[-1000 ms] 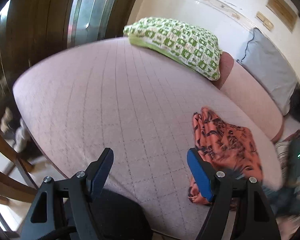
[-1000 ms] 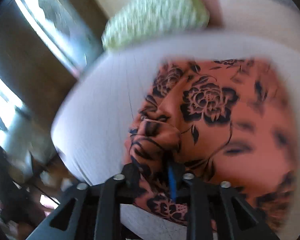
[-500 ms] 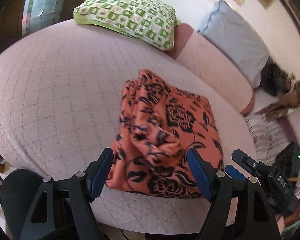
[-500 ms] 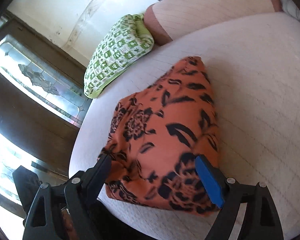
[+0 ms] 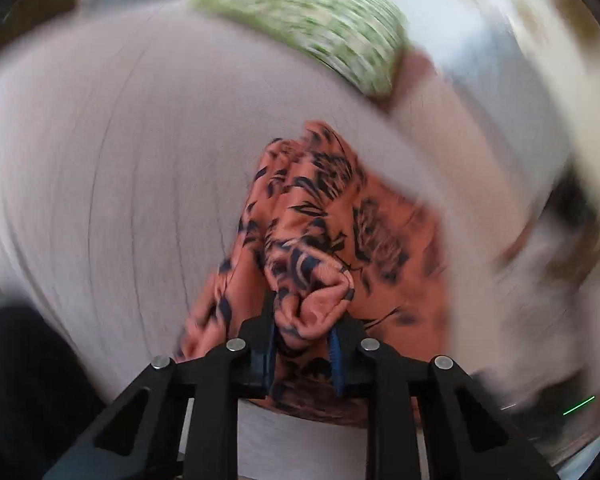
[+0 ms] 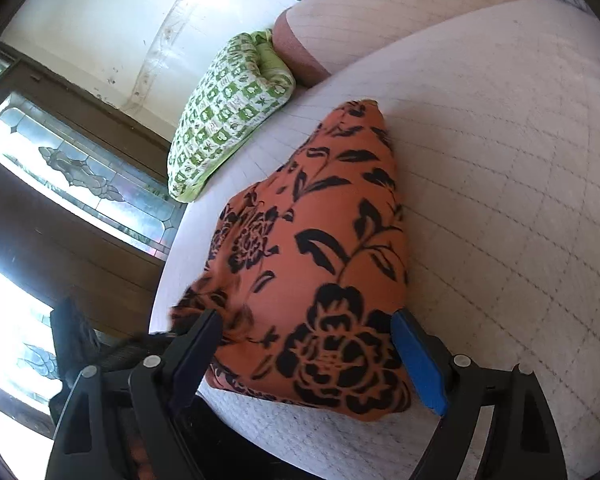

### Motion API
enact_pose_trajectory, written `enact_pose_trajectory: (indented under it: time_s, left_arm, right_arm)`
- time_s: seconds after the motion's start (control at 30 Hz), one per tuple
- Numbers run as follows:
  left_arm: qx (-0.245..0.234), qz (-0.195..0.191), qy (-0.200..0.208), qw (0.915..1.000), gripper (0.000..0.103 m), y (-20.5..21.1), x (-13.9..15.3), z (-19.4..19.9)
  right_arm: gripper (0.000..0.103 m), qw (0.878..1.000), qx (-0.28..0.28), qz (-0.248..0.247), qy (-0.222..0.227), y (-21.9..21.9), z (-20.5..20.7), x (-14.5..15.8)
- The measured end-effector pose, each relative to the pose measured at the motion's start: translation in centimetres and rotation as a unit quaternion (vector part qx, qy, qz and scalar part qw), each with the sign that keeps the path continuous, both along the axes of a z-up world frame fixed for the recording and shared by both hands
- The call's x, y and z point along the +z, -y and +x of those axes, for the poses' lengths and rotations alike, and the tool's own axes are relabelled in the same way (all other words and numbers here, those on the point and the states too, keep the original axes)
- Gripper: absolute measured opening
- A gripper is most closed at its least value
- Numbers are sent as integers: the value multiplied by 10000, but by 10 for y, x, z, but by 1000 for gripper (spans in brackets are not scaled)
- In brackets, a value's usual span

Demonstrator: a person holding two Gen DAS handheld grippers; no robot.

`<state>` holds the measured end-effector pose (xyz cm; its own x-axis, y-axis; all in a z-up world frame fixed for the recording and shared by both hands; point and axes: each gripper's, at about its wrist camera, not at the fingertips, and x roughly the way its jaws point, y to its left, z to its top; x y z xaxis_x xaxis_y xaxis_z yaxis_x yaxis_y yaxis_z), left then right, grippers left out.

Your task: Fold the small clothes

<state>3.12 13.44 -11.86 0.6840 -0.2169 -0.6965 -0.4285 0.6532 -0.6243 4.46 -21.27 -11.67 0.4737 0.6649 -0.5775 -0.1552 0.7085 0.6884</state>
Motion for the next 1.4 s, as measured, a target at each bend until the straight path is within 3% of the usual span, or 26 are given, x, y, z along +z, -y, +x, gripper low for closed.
enact_pose_trajectory:
  time_s: [0.03, 0.1, 0.17, 0.3, 0.37, 0.43, 0.47, 0.53, 0.6, 0.67, 0.73, 0.77, 0.9, 1.0, 1.07, 1.23, 1.33, 1.4]
  left_arm:
    - [158, -477, 32, 9987, 21, -7, -10, -9]
    - [311, -1267, -283, 9911, 19, -15, -44, -17]
    - [421, -1496, -422, 9869, 14, -17, -62, -18]
    - [102, -711, -274, 9970, 15, -1, -33, -8]
    - [-141, -205, -232, 9994, 20, 9, -16, -2]
    - [-313, 376, -314, 9983, 57, 18, -7, 1]
    - [-320, 651, -338, 9968, 64, 23, -3, 3]
    - [-247, 1081, -304, 9934, 66, 29, 4, 6]
    - [-260, 1245, -206, 9917, 66, 30, 10, 13]
    - [-380, 1333, -218, 9901, 65, 30, 8, 29]
    - [-450, 1026, -383, 9930, 12, 23, -3, 39]
    - [-374, 839, -336, 9952, 12, 18, -2, 38]
    - [-316, 815, 551, 9947, 11, 16, 21, -12]
    - [-198, 117, -3, 9997, 11, 3, -25, -9]
    - [-136, -148, -101, 9997, 12, -5, -44, -8]
    - [-326, 300, 310, 9985, 12, -3, -19, -9]
    - [-316, 786, 567, 9948, 10, -6, -4, -13]
    - [-269, 695, 342, 9966, 10, -16, -18, -11]
  right_arm:
    - [88, 10000, 3, -4, 1, 2, 0, -1]
    - [88, 9999, 33, -40, -92, 4, 1, -8]
    - [88, 9997, 59, -63, -245, 4, 5, -15]
    - [88, 9999, 61, -122, -61, 7, 5, -4]
    - [88, 9998, 10, -183, -22, 10, 7, 1]
    - [88, 9998, -36, -166, -68, 12, 9, 0]
    - [88, 9998, -46, -180, -107, 13, 10, -1]
    - [88, 9997, -37, -185, -138, 13, 10, -2]
    - [88, 9997, 19, -211, -153, 10, 8, -3]
    - [88, 9995, 81, -249, -159, 7, 6, -4]
    - [88, 9995, 111, -264, -166, 6, 5, -4]
    - [88, 9995, 117, -260, -162, 5, 4, -3]
    - [88, 9991, 156, -387, 5, 6, 2, 9]
    - [88, 9985, 189, -512, 53, 4, 8, 19]
    - [88, 9970, 321, -689, 163, -6, 19, 35]
    - [88, 9838, 1006, -1320, 674, -60, 52, 75]
    - [88, 9854, 1068, -1252, 442, -80, 66, 70]
    - [88, 9849, 1184, -1225, 317, -97, 72, 67]
